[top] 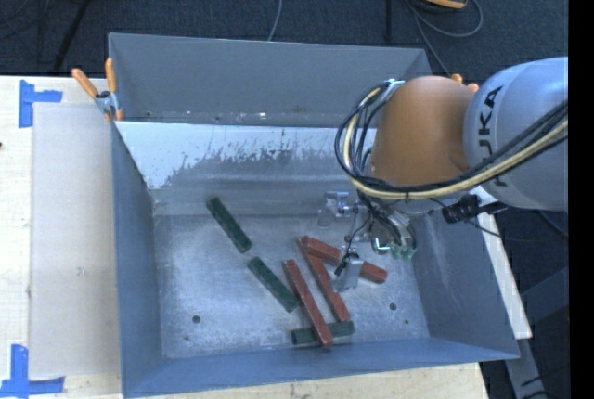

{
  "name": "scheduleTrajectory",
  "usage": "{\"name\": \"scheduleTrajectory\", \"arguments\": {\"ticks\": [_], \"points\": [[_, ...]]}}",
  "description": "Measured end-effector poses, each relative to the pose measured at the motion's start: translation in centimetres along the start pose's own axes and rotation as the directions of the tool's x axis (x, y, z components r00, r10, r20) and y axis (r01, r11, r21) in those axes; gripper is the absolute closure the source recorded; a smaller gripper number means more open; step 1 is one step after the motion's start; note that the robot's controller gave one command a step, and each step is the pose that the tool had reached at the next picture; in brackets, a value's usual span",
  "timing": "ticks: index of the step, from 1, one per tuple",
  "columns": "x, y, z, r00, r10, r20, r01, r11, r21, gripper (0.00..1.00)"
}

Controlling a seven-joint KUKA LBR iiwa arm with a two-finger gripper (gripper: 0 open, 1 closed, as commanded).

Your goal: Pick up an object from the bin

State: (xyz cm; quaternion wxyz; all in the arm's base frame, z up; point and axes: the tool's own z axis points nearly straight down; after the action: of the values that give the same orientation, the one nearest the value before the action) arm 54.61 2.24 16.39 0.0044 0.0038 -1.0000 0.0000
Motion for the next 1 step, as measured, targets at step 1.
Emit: {"name": "scheduleTrajectory", "arguments": {"ticks": [1], "points": [[-7.45, -3.57, 9.74, 0.994, 0.113, 0.006, -0.113, 0.994, 0.001, 0.00]]}}
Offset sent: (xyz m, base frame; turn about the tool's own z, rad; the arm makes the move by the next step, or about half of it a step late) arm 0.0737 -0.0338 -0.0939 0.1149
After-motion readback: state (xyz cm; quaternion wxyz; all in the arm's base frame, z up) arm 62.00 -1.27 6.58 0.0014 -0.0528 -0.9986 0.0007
